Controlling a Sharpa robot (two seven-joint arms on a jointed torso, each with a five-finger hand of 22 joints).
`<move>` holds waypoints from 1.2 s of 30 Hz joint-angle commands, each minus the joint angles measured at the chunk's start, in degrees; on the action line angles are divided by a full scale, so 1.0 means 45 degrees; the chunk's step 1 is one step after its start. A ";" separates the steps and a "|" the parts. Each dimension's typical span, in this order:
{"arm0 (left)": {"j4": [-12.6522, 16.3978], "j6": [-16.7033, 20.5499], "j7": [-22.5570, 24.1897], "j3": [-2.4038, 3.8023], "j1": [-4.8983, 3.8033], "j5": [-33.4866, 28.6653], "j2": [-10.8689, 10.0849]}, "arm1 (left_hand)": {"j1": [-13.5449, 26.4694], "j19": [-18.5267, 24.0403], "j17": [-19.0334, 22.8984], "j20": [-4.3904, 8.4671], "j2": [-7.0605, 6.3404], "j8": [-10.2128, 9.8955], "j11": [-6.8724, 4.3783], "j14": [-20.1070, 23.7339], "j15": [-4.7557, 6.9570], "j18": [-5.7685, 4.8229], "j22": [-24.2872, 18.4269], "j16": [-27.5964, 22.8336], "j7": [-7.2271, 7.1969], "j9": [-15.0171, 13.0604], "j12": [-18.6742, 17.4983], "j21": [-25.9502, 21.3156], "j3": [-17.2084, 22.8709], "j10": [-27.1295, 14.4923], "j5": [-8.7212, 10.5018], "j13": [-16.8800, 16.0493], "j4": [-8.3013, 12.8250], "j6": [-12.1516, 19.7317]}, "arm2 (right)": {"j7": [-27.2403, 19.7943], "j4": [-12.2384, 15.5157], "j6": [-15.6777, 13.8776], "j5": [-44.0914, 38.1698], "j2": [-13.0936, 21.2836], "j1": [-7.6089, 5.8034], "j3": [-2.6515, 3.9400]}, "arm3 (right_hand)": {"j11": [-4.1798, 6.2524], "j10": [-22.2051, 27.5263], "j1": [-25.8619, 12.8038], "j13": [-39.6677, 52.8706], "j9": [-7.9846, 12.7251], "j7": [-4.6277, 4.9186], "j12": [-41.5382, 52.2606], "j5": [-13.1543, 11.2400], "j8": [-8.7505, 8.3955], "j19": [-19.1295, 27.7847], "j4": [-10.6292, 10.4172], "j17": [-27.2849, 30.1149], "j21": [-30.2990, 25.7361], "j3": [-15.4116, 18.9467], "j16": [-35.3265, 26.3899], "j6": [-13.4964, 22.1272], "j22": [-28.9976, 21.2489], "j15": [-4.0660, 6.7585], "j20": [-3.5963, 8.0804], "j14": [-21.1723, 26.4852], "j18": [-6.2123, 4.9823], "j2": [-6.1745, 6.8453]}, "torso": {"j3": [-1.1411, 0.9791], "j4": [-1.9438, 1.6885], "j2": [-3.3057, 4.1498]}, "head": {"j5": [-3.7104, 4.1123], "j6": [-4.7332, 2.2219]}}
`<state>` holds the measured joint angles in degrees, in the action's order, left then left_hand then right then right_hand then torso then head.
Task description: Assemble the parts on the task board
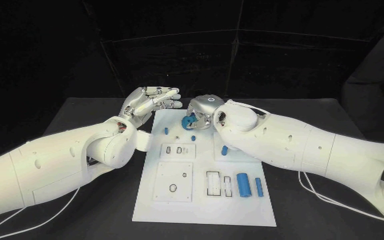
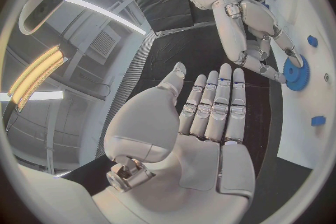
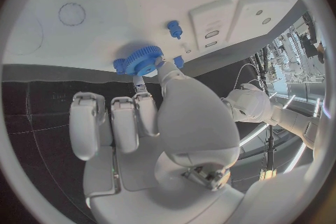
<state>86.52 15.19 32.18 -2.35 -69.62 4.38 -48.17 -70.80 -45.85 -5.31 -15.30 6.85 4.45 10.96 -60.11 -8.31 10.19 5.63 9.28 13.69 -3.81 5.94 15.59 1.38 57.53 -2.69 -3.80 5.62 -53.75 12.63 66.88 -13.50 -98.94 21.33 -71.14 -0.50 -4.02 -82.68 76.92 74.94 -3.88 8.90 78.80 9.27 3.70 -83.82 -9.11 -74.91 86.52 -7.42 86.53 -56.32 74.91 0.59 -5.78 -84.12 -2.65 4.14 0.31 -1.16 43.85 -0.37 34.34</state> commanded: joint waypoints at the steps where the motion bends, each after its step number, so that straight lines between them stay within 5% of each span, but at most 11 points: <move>1: 0.0016 -0.0081 0.0040 0.0009 -0.0019 0.0056 0.0011 | -0.0068 -0.0086 0.0015 0.0034 0.0026 -0.0062 0.0028 -0.0032 -0.0055 0.0088 -0.0013 -0.0066 0.0154 0.0008 -0.0059 -0.0055 0.0037 0.0006 -0.0062 0.0008 0.0068 0.0067 | 0.0260 -0.0043 0.0342 -0.0141 -0.0023 -0.0019 0.0002 | -0.0050 0.0131 -0.0138 0.0736 0.0039 0.0076 -0.0159 -0.0142 -0.0052 0.0007 -0.0067 -0.1419 0.0013 0.0187 -0.0040 0.0371 0.1555 -0.0139 -0.0126 -0.0900 0.0159 0.0144 | -0.0001 -0.0002 -0.0004 | -0.0002 0.0011; 9: 0.0006 -0.0077 0.0029 0.0009 -0.0019 0.0056 0.0002 | -0.0068 -0.0086 0.0015 0.0034 0.0026 -0.0062 0.0028 -0.0032 -0.0055 0.0088 -0.0013 -0.0066 0.0154 0.0008 -0.0059 -0.0055 0.0037 0.0006 -0.0062 0.0008 0.0068 0.0067 | 0.0461 -0.0082 0.0493 -0.0149 -0.0006 -0.0019 0.0001 | -0.0256 0.0287 -0.0894 0.0579 -0.0009 0.0284 -0.0338 0.0069 -0.0011 0.0044 -0.0850 -0.1376 -0.0017 0.0865 -0.0068 0.1160 0.1512 -0.0326 -0.0320 -0.0887 0.0146 0.0094 | -0.0011 0.0010 -0.0004 | 0.0004 0.0006; 14: -0.0004 -0.0068 0.0015 0.0009 -0.0019 0.0056 0.0001 | -0.0068 -0.0086 0.0015 0.0034 0.0026 -0.0062 0.0028 -0.0032 -0.0055 0.0088 -0.0013 -0.0066 0.0154 0.0008 -0.0059 -0.0055 0.0037 0.0006 -0.0062 0.0008 0.0068 0.0067 | 0.0514 -0.0061 0.0580 -0.0059 0.0056 -0.0019 0.0000 | -0.0244 0.0251 -0.1710 0.0630 -0.0058 0.0258 -0.0279 0.1060 0.0032 0.0012 -0.1576 -0.1416 -0.0002 0.1334 -0.0051 0.1003 0.1554 -0.0325 -0.0330 -0.0895 0.0153 -0.0262 | -0.0016 0.0019 -0.0002 | 0.0006 0.0026; 25: -0.0013 -0.0052 0.0002 0.0009 -0.0019 0.0056 -0.0003 | -0.0077 -0.0089 0.0018 0.0035 0.0043 -0.0069 0.0029 -0.0032 -0.0055 0.0086 -0.0020 -0.0077 0.0156 0.0009 -0.0070 -0.0059 0.0064 0.0004 -0.0063 0.0009 0.0087 0.0072 | 0.0565 -0.0013 0.0971 0.0355 0.0213 -0.0020 0.0000 | -0.0197 0.0145 -0.1997 0.0775 -0.0097 0.0200 -0.0127 0.1584 0.0085 -0.0037 -0.1654 -0.1489 0.0023 0.1784 -0.0020 0.0767 0.1618 -0.0288 -0.0305 -0.0911 0.0167 -0.0526 | -0.0010 0.0010 -0.0002 | 0.0036 0.0027; 36: -0.0038 -0.0034 0.0006 0.0009 -0.0019 0.0056 -0.0032 | -0.0083 -0.0091 0.0020 0.0036 0.0057 -0.0074 0.0030 -0.0032 -0.0056 0.0086 -0.0025 -0.0084 0.0158 0.0011 -0.0078 -0.0061 0.0083 0.0002 -0.0063 0.0010 0.0099 0.0078 | 0.0499 0.0272 0.0399 0.0403 0.0552 -0.0018 -0.0003 | -0.0161 0.0041 -0.1906 0.0911 -0.0114 0.0161 0.0015 0.1657 0.0110 -0.0053 -0.1568 -0.1535 0.0032 0.1906 0.0001 0.0629 0.1641 -0.0261 -0.0283 -0.0923 0.0172 -0.0608 | -0.0008 0.0014 0.0000 | 0.0033 0.0067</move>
<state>86.33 15.23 31.96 -2.35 -69.62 4.38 -48.28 -70.80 -45.85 -5.27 -15.31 6.85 4.45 10.96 -60.11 -8.31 10.20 5.60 9.28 13.69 -3.81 5.94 15.59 1.55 57.53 -2.69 -3.80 5.79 -53.75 14.58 67.96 -11.28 -97.46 23.64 -71.27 -0.44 -4.70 -82.00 68.45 74.94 -4.47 9.78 78.71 16.52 3.94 -83.76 -16.18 -74.91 86.52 0.76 86.53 -53.16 74.90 -0.51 -7.07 -83.84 -2.65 1.64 0.26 -1.09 43.82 -0.15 34.60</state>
